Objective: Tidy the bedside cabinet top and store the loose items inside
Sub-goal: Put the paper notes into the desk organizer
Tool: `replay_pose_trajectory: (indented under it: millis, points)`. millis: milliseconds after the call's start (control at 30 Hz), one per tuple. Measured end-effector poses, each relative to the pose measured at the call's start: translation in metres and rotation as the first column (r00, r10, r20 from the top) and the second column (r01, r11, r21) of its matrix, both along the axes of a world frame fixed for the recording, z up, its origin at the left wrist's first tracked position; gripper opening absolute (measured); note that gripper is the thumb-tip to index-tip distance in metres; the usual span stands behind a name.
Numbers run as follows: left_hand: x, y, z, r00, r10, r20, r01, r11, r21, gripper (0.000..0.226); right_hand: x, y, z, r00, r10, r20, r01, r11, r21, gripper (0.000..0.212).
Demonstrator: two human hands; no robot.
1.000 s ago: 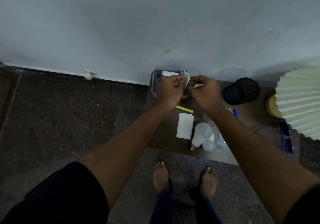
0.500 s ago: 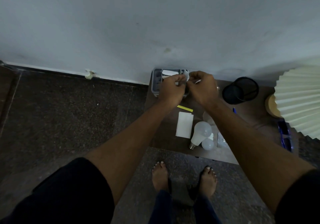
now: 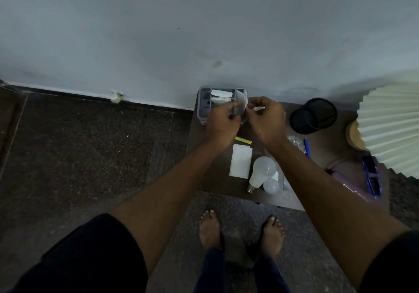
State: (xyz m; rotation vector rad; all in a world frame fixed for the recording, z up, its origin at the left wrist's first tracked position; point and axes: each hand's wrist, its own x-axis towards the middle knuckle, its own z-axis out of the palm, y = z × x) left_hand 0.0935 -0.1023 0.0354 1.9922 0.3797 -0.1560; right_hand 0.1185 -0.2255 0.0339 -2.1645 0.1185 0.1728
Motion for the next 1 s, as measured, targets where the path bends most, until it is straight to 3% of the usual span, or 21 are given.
replay_pose_trajectory:
  millis: [333,433,567,833,1000]
  points:
    - [-0.019,0.004,0.016,0.996,0.087,0.022,-0.086,0.995,-0.054,0.035,-0.024,0.002,0.011,0.997,-0.022,0.072,0.023,1.000,-0.014,0.016]
    - [-0.037,0.008,0.011,0.992,0.123,0.001,-0.122,0.986,-0.117,0.032,-0.045,0.006,0.009,1.000,-0.012,-0.013,0.012,1.000,-0.009,0.016]
    - [-0.067,0.015,-0.008,0.988,0.137,-0.064,-0.141,0.988,-0.057,0.031,-0.076,0.014,-0.002,0.997,0.030,-0.076,-0.034,0.998,-0.046,0.020]
    - [-0.105,0.042,-0.044,0.948,0.227,-0.223,-0.222,0.974,0.049,0.027,-0.117,0.027,-0.031,0.958,0.064,-0.281,-0.116,0.978,-0.174,0.054]
    - [-0.113,0.063,-0.050,0.912,0.288,-0.292,-0.283,0.957,0.061,0.027,-0.128,0.033,-0.043,0.929,0.081,-0.362,-0.171,0.960,-0.222,0.064]
